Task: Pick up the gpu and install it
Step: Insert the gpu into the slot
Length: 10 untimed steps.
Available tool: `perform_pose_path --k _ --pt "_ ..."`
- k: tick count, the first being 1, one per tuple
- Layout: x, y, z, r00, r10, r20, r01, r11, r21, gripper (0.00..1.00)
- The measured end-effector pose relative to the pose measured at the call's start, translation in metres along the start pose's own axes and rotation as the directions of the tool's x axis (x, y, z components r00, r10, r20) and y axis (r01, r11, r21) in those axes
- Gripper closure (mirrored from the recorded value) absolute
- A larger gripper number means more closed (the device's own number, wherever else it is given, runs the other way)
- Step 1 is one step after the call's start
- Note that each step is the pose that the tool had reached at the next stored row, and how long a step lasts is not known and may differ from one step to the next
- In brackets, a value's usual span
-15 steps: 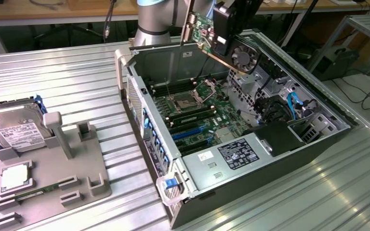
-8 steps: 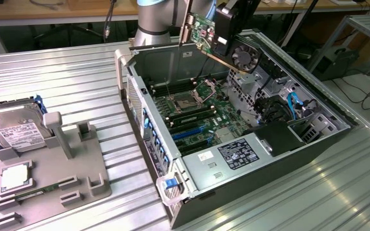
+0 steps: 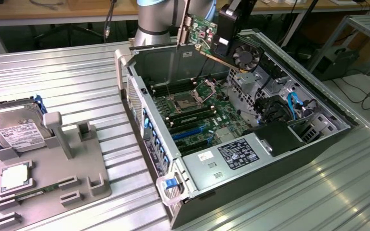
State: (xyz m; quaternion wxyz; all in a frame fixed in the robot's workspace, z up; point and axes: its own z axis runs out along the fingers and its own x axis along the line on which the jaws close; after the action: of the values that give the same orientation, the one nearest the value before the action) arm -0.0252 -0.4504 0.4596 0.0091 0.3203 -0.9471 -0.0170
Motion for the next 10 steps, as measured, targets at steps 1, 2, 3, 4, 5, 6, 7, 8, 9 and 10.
perform_pose_path --k 1,2,3,4,5,6,7,8,9,10 --pt "0.0 0.0 0.0 0.9999 -0.013 -0.0005 0.013 0.9999 0.0001 0.72" --pt "0.0 0.0 0.0 0.9996 -0.027 -0.001 0.027 0.9996 0.0002 0.72" --pt "0.0 0.0 0.0 0.9991 -0.042 -0.0016 0.042 0.9991 0.0002 0.72" --pt "0.0 0.0 0.0 0.9984 -0.057 -0.0021 0.057 0.9984 0.0003 0.72" --pt "0.0 0.0 0.0 0.9974 -0.072 -0.0028 0.072 0.9974 0.0004 0.72" --pt "0.0 0.0 0.0 0.9959 -0.091 -0.0035 0.091 0.9959 0.0004 0.72" --pt "0.0 0.0 0.0 0.9946 -0.103 -0.0039 0.103 0.9946 0.0004 0.72" --pt "0.0 0.0 0.0 0.9921 -0.125 -0.0048 0.125 0.9921 0.0005 0.72" --pt "0.0 0.0 0.0 0.9902 -0.14 -0.0054 0.14 0.9902 0.0005 0.72" --pt "0.0 0.0 0.0 0.9871 -0.16 -0.0062 0.16 0.9871 0.0006 0.72"
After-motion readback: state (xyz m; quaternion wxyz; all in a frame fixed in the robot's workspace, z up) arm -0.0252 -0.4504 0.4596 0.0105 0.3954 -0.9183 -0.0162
